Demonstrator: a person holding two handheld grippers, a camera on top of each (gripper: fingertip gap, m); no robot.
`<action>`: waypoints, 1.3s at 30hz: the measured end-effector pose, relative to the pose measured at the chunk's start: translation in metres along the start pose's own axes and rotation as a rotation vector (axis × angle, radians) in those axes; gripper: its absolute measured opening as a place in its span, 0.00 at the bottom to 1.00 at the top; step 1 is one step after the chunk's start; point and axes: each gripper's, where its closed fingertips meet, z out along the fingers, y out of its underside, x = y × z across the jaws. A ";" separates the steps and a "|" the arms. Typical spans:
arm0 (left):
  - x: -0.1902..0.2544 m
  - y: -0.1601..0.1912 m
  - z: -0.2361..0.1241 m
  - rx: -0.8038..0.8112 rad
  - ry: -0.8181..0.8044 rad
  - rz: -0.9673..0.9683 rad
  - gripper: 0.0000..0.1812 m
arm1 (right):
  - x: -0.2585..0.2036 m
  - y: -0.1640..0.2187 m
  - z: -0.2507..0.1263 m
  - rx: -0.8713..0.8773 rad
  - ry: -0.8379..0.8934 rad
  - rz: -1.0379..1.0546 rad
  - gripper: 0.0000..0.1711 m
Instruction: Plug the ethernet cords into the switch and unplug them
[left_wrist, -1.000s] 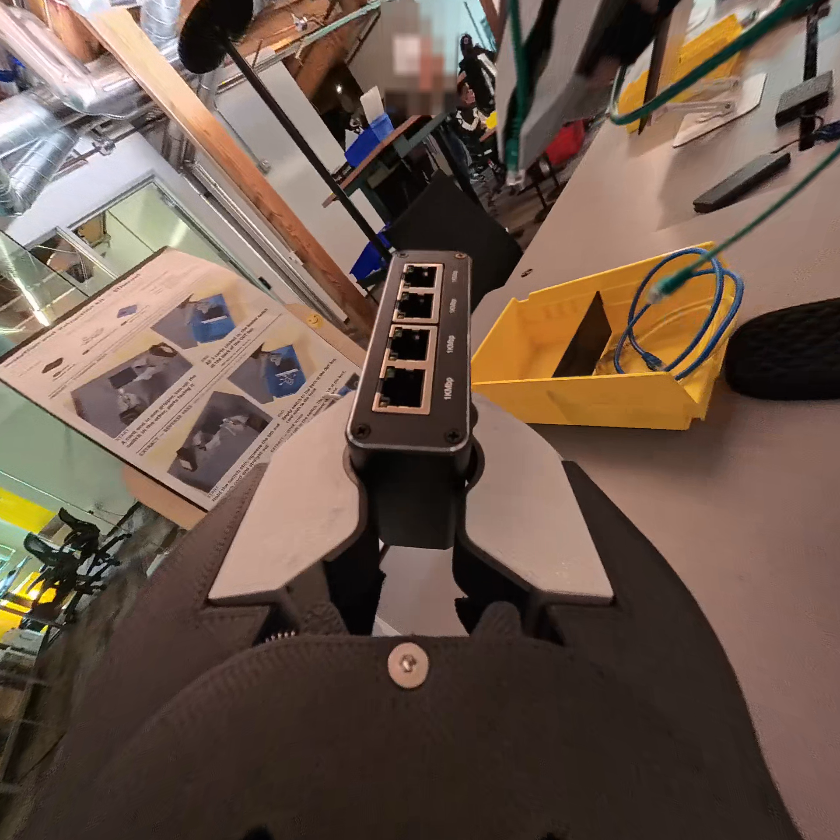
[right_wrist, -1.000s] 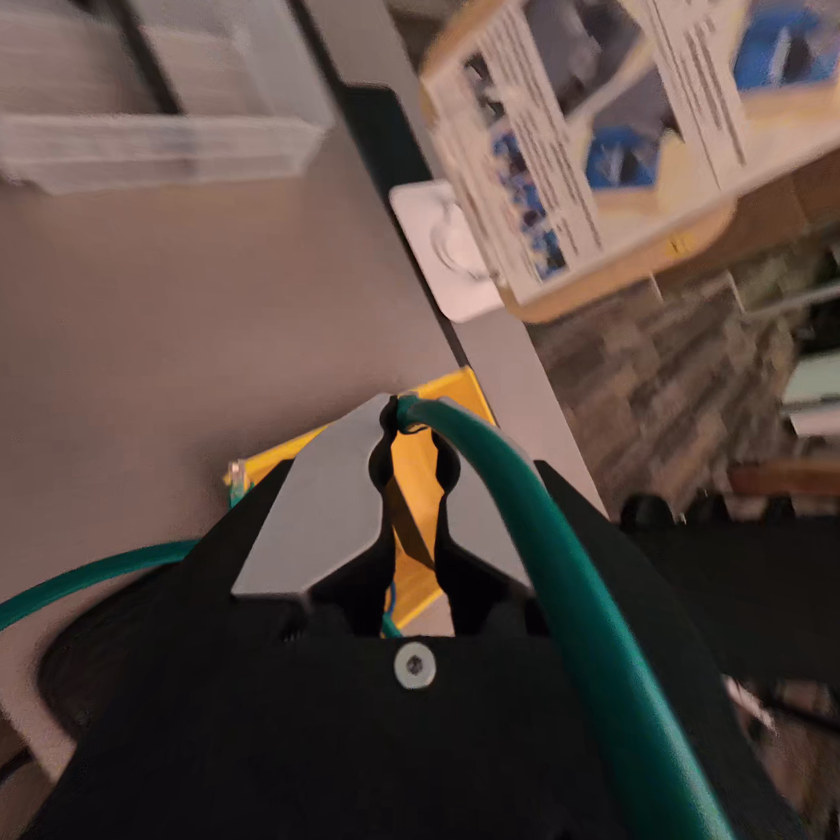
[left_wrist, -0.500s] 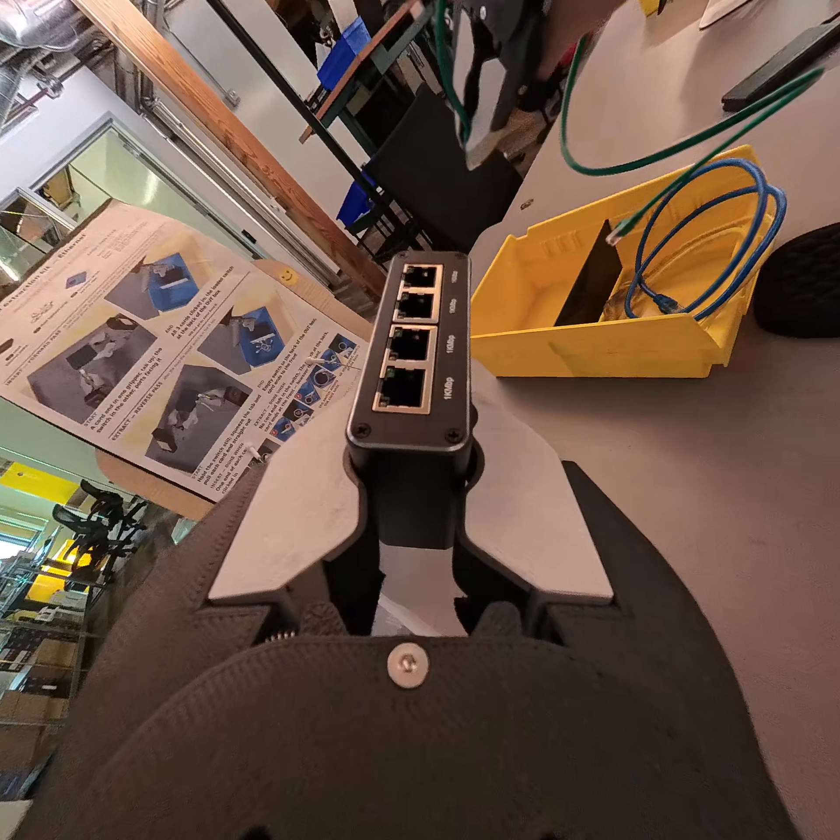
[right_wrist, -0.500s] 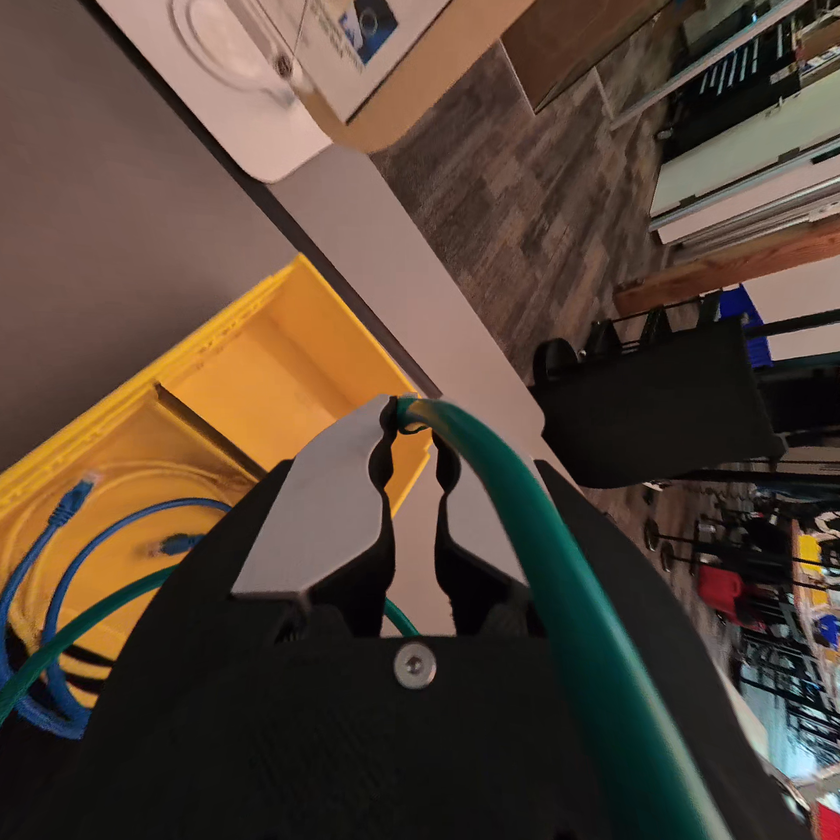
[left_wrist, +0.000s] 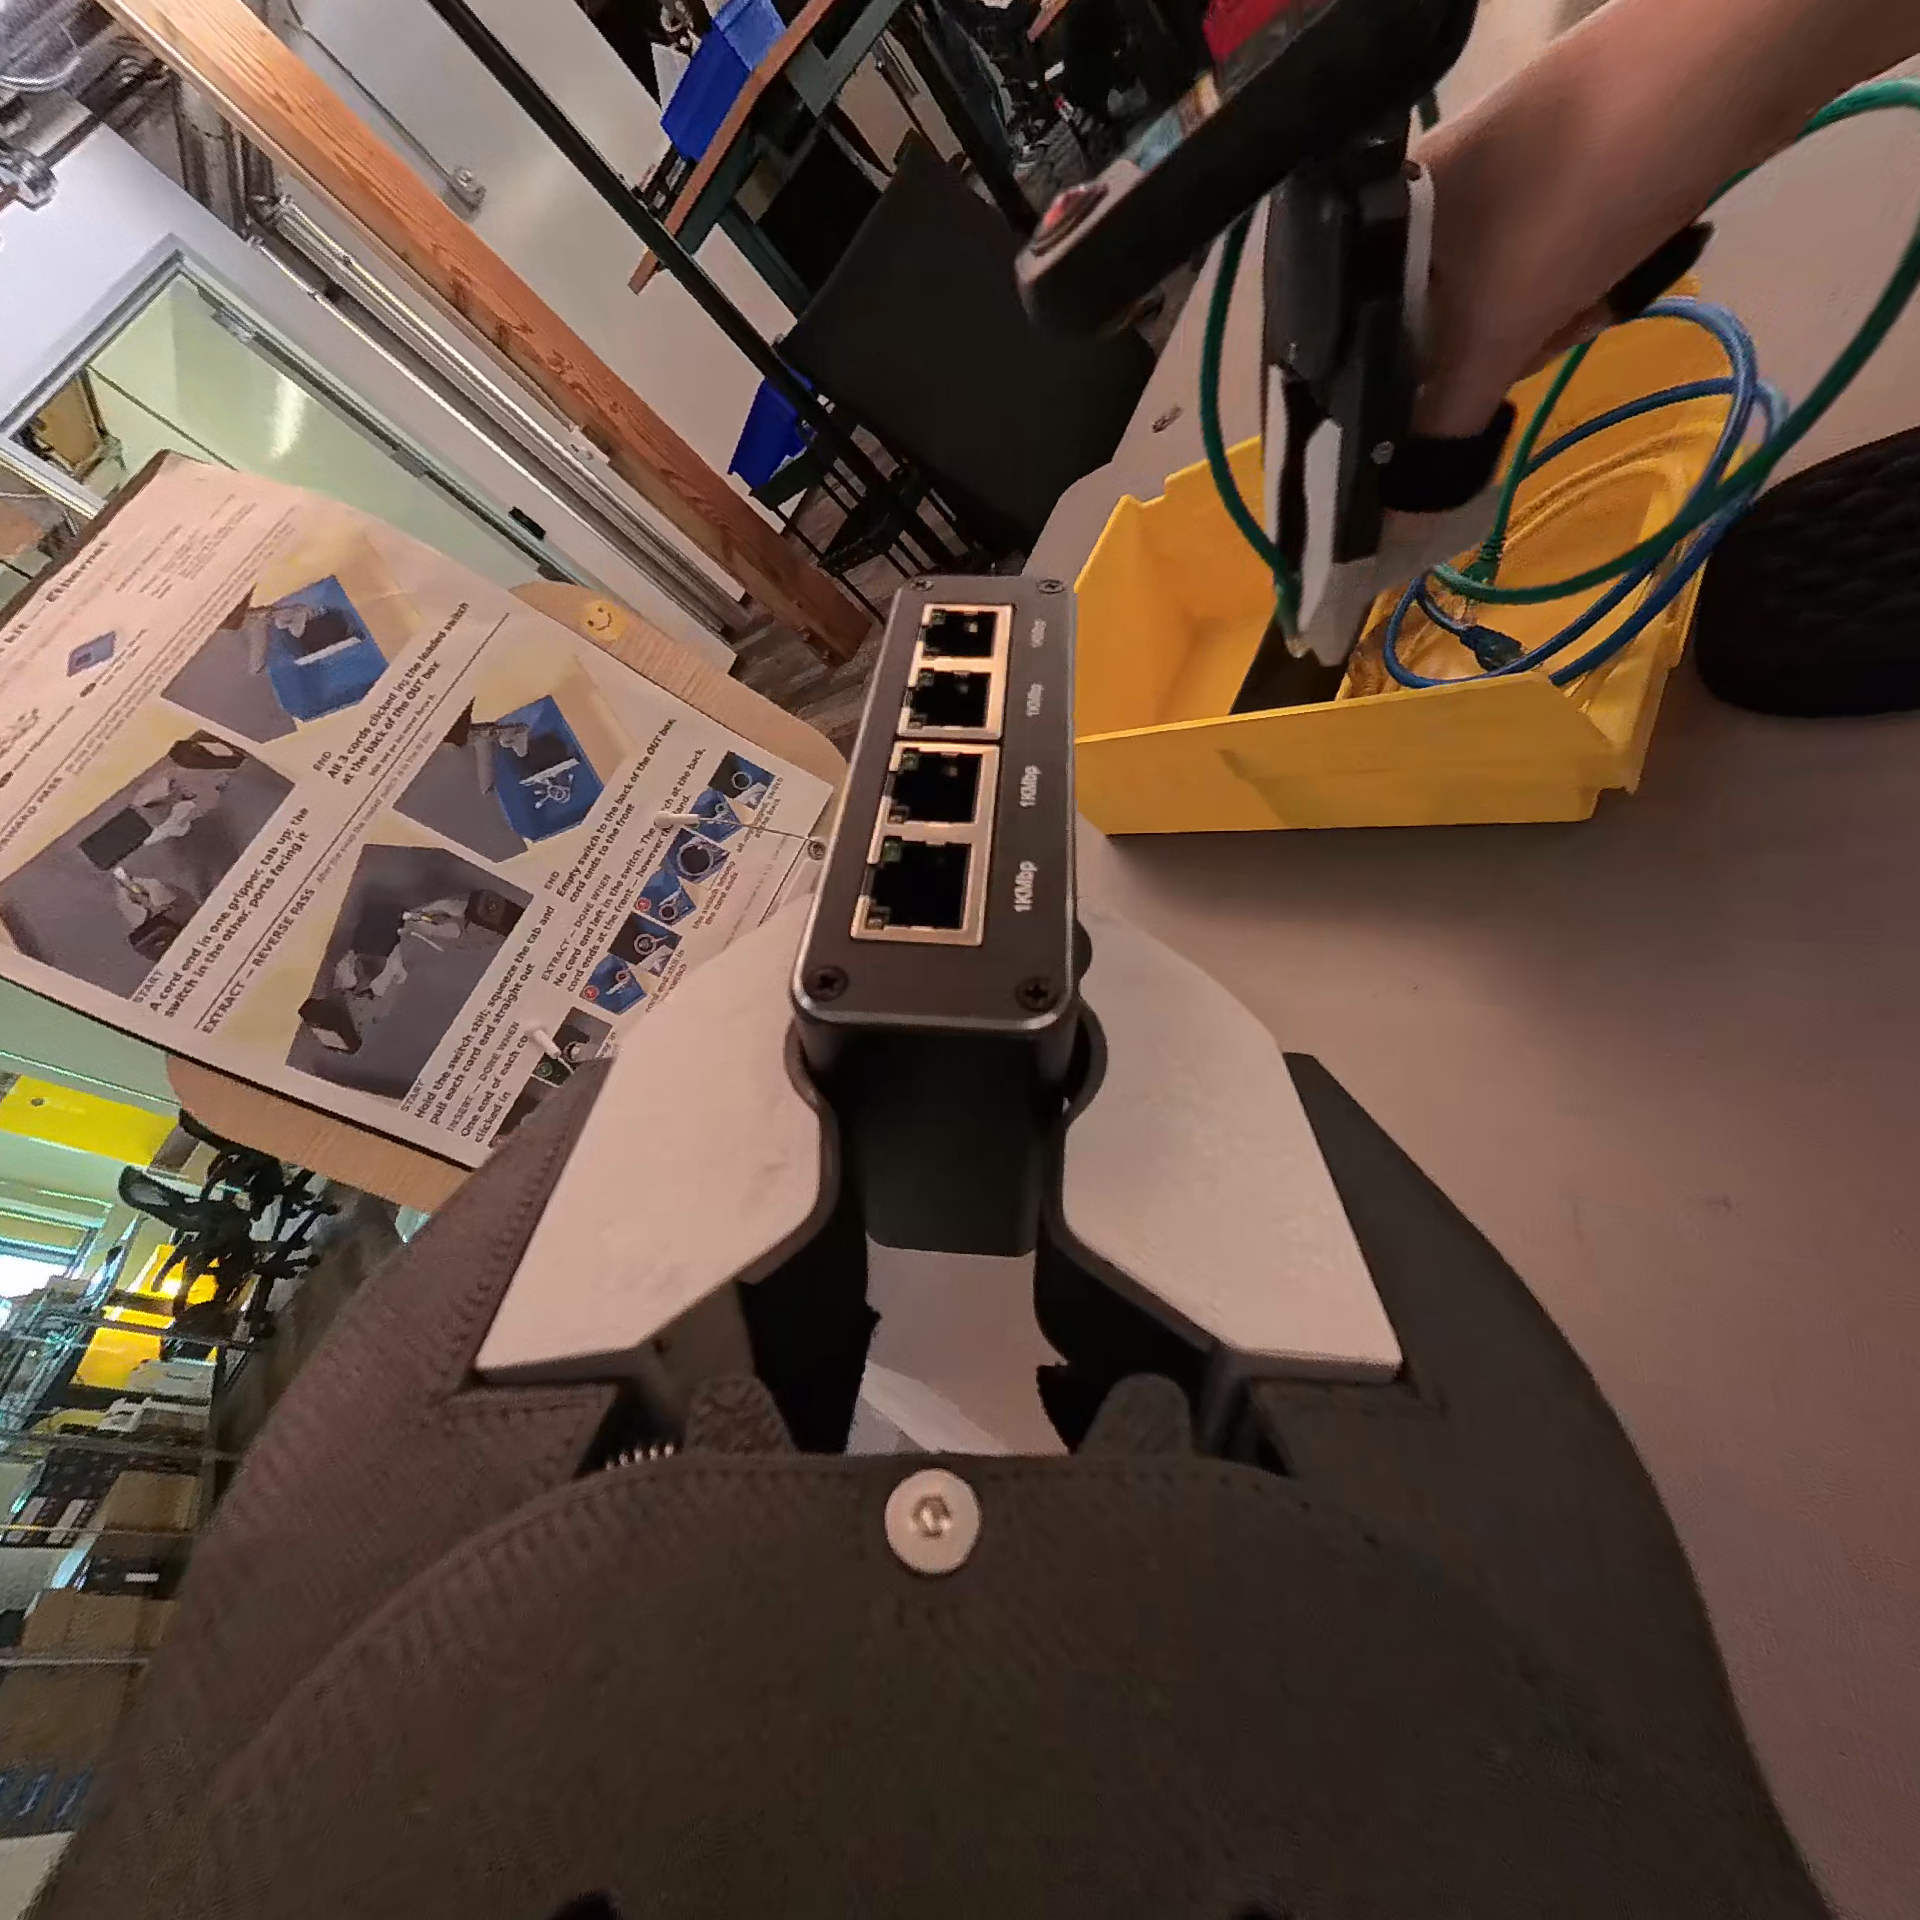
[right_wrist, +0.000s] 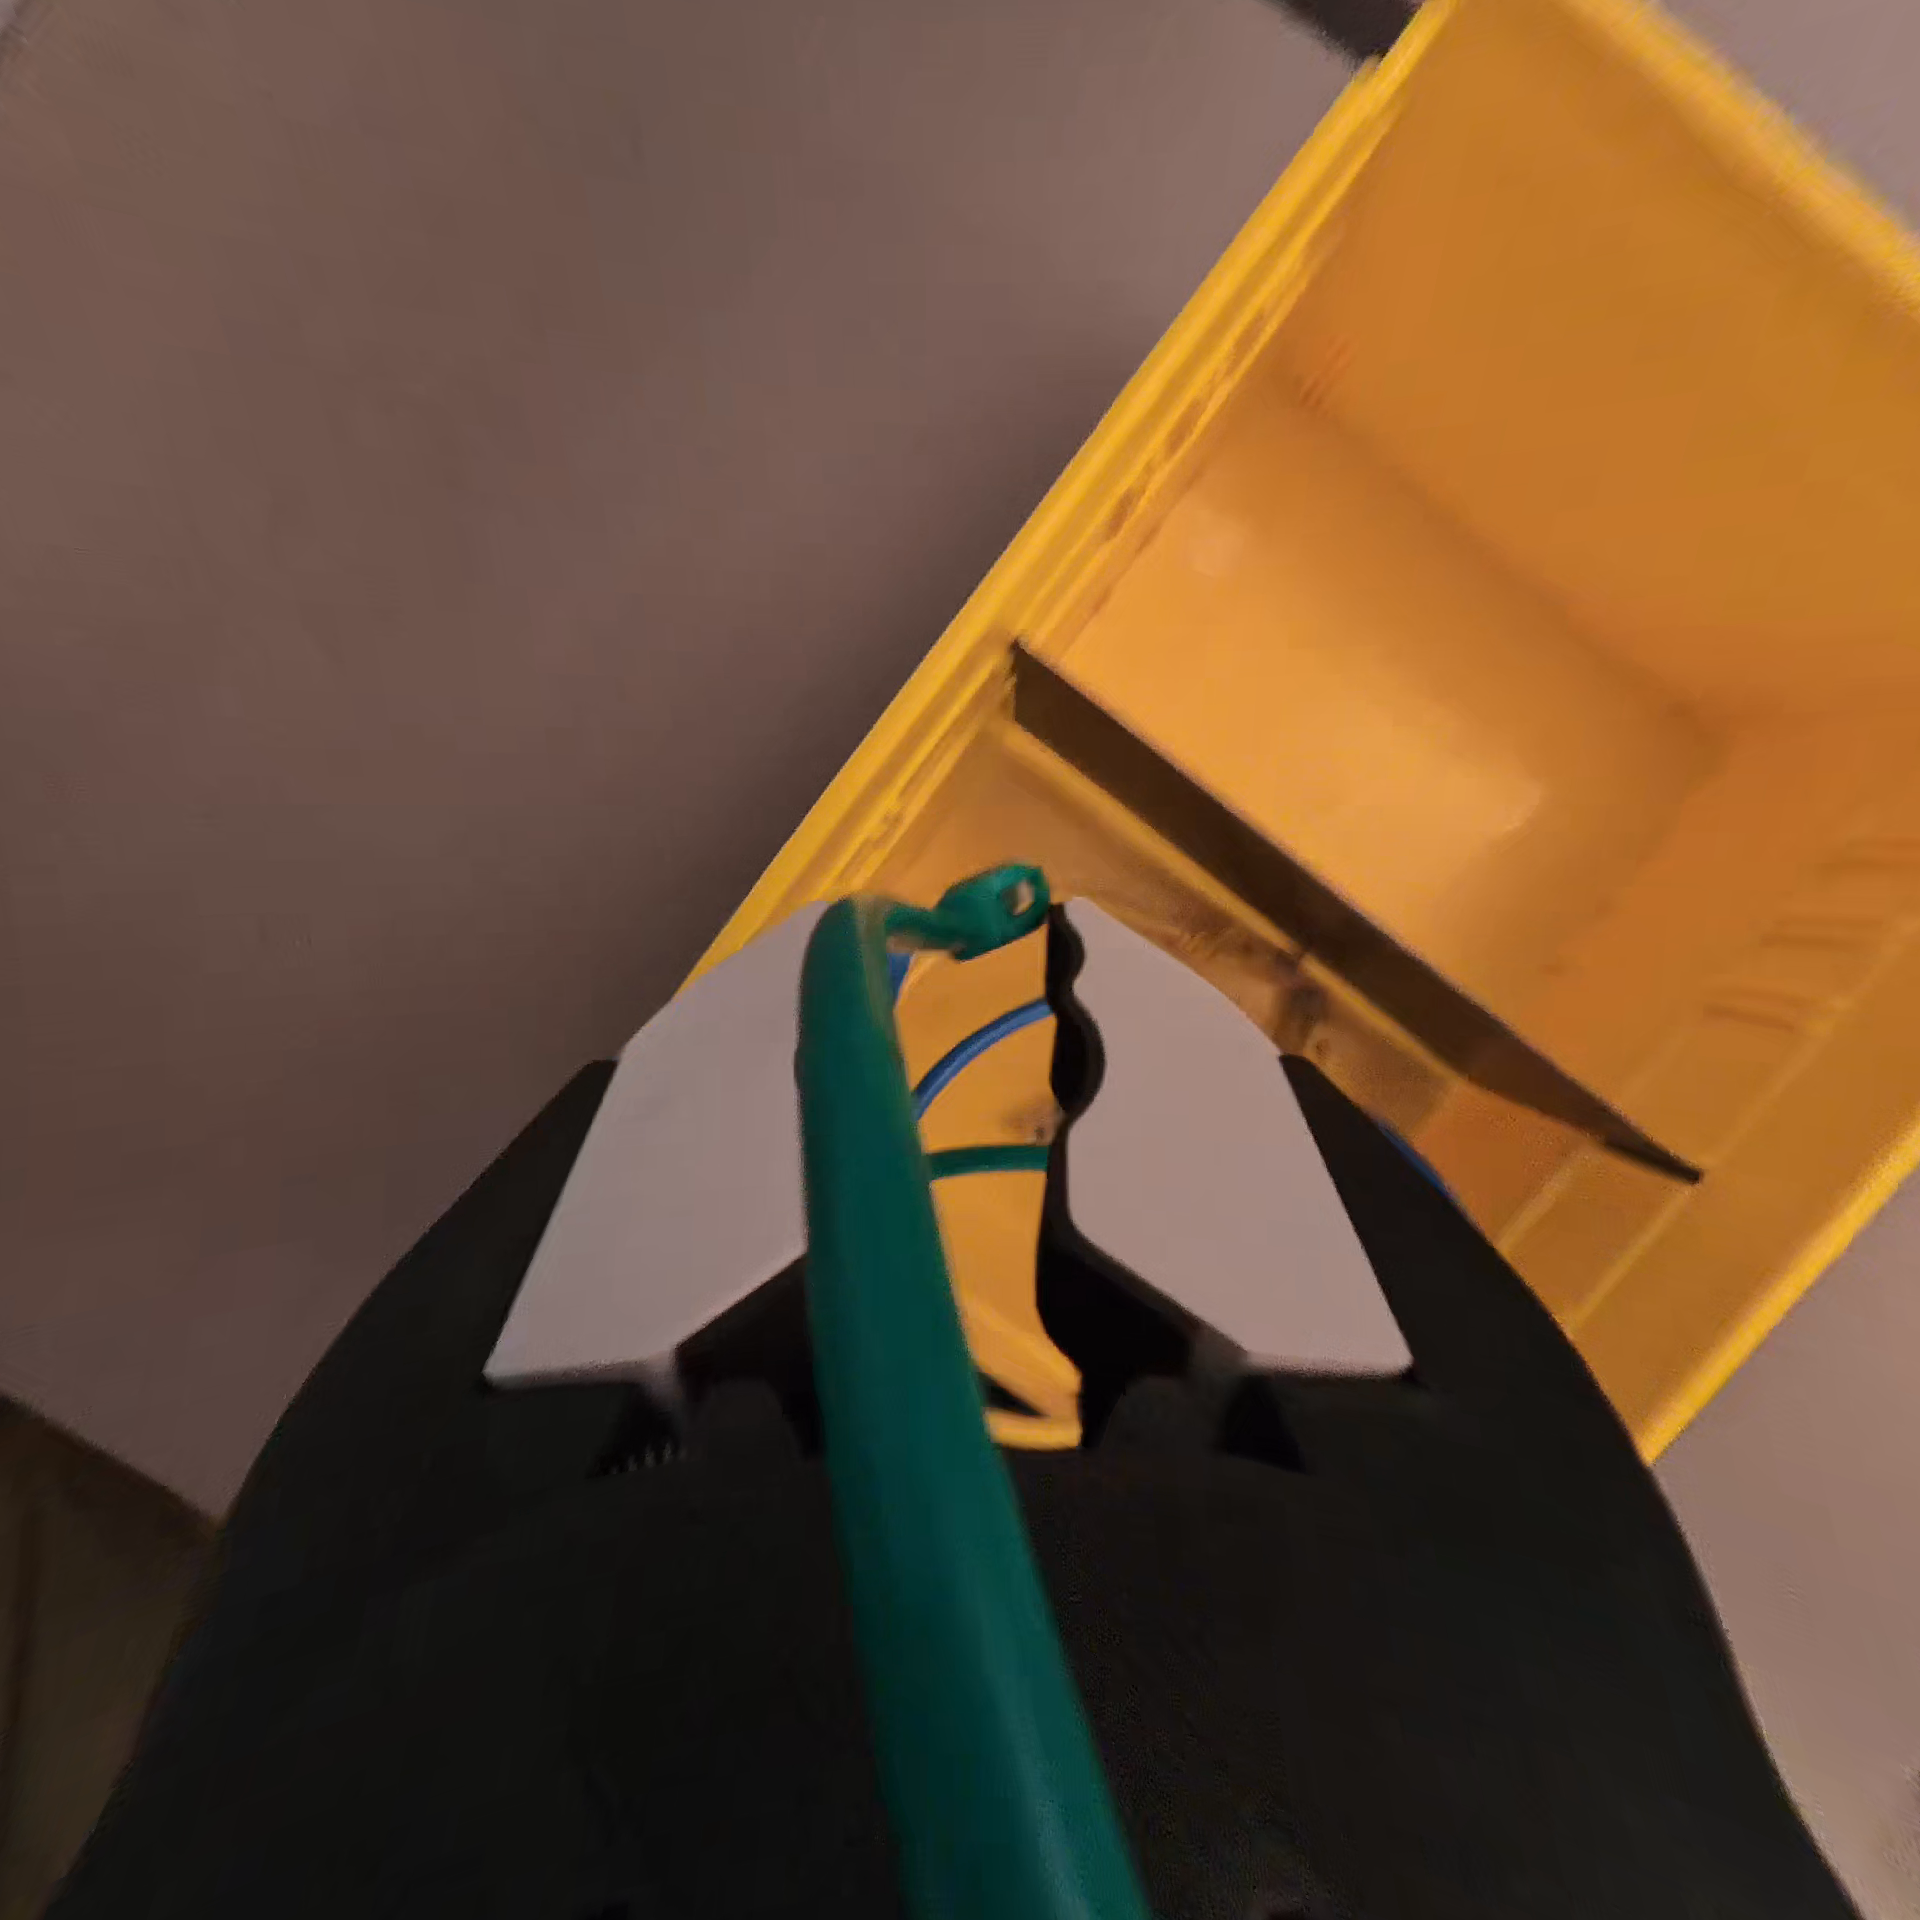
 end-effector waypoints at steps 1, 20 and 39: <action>0.001 0.000 0.001 -0.001 0.006 -0.001 0.20 | -0.008 0.010 0.000 -0.038 -0.023 -0.001 0.23; 0.011 -0.001 0.004 -0.010 0.040 0.009 0.20 | -0.080 0.093 -0.114 -0.054 -0.322 -0.092 0.33; 0.025 -0.003 0.010 -0.012 0.079 0.016 0.20 | 0.009 0.061 -0.112 0.445 0.287 -0.361 0.46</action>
